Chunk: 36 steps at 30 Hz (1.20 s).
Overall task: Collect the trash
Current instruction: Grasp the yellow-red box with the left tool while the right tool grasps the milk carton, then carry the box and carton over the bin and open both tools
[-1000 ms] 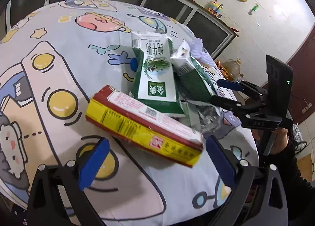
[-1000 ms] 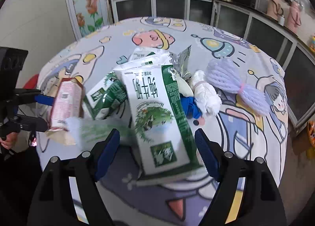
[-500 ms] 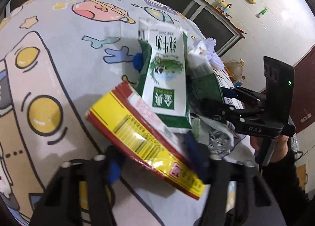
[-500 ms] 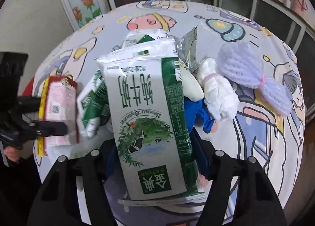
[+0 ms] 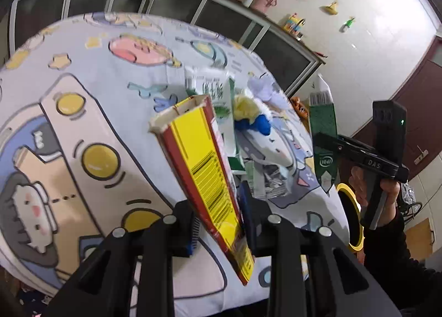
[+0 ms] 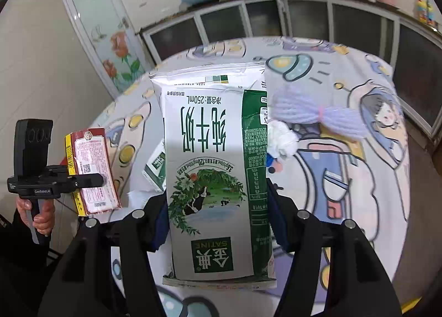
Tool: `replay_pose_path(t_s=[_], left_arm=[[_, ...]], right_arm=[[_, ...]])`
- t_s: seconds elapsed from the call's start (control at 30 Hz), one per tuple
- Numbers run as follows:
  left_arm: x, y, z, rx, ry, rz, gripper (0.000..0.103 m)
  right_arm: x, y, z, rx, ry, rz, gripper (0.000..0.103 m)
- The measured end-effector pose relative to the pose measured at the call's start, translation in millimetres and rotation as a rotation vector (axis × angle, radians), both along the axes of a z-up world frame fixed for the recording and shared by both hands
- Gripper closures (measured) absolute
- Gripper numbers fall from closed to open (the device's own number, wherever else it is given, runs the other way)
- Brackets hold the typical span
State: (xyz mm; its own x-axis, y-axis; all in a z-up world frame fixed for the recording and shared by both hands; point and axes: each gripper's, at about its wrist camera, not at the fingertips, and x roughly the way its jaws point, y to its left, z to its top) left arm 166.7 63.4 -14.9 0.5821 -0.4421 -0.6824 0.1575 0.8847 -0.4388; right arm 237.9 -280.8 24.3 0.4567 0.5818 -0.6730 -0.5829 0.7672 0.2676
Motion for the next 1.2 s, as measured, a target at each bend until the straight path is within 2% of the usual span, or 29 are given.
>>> replay_pose_path(t_s=[0.17,0.47,0.57,0.87,1.2], left_arm=[[-15,0,18,0.002,-0.046,-0.016,0.078],[-9,-54,37,0.007,-0.099,-0.138,0.078],[-4,-82,42,0.000,-0.121,-0.198,0.078],[13,-191,43,-0.010,-0.157,-0.425,0.078],[22,-308,42,-0.011,-0.161,-0.613,0.078]], right_arm=[[-25,-30,14,0.044,-0.023,-0.060,0.046],[-83,-104,27,0.066,-0.071,-0.225,0.046],[-97,-134,26,0.076,-0.075,-0.276,0.046],[-150,-226,22,0.080,-0.106,-0.521,0.045],[-198,-326,0,0.103,-0.093,-0.785,0.045]])
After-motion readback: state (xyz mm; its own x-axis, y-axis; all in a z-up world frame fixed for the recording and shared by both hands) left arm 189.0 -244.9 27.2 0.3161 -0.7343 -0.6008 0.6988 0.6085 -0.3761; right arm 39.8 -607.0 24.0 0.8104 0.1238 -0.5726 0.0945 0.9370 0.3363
